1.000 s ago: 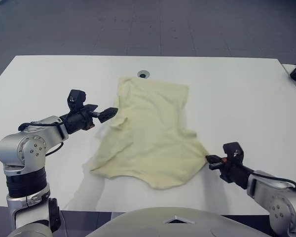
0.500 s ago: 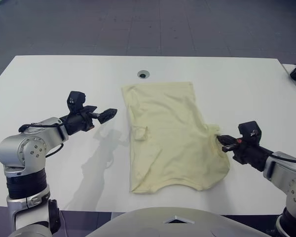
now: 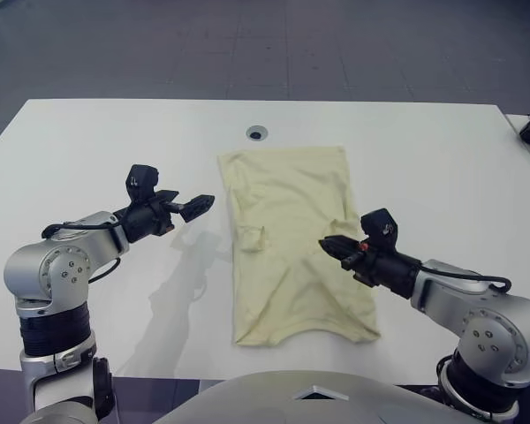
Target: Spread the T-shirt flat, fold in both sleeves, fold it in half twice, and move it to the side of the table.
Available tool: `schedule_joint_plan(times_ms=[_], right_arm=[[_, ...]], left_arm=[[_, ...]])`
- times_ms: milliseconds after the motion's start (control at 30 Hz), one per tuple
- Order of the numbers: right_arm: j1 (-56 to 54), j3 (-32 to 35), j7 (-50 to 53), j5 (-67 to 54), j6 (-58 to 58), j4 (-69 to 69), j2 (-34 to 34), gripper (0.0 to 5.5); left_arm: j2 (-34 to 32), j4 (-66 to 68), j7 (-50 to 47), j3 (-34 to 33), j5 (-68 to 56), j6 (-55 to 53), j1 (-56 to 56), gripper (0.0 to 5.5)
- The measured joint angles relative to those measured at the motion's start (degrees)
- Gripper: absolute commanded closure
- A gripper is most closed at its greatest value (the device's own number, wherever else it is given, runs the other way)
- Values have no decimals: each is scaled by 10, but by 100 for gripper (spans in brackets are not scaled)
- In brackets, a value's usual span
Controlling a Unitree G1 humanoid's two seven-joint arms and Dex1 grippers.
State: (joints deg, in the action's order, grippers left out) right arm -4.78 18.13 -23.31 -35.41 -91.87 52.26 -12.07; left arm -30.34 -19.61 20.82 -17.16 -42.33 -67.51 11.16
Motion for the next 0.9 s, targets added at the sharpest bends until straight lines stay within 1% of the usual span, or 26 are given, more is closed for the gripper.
schedule_joint_plan(times_ms=[67,100,167,200,267,333,367,400,533,600,767,833,900], right_arm=[[-18,39,-14,-7,1,-13,-15,372],[-26,53,-24,-2,18,-24,-63,355],[-16,47,-40,28,79,-33,-143,322],[8,35,-61,54,140,-34,-192,309],[59,13,-104,99,237,-40,-256,276],[116,-1,-151,135,325,-54,-309,244],[144,-6,-173,151,365,-65,-331,241],[172,-10,-192,168,404,-77,-350,218],[284,-24,-258,248,590,-144,-411,152],[333,-29,-286,288,699,-185,-438,118],[409,-33,-327,354,899,-243,-475,43],[441,-37,-333,385,1010,-255,-487,11],[455,-47,-331,415,1111,-256,-498,11]], left_arm=[[-6,-9,10,10,1,1,-3,10],[-23,-24,28,22,0,4,-16,10],[-48,-43,53,35,6,19,-41,10],[-68,-57,72,48,19,39,-61,10],[-101,-76,101,74,53,81,-95,10],[-136,-87,132,102,88,126,-128,10],[-151,-89,147,113,103,147,-143,10],[-166,-91,162,124,118,168,-159,10],[-224,-94,218,173,198,276,-220,10],[-252,-94,242,201,247,348,-252,10],[-297,-118,285,229,305,489,-315,10],[-316,-138,303,246,337,561,-350,10],[-334,-156,314,267,379,628,-375,10]])
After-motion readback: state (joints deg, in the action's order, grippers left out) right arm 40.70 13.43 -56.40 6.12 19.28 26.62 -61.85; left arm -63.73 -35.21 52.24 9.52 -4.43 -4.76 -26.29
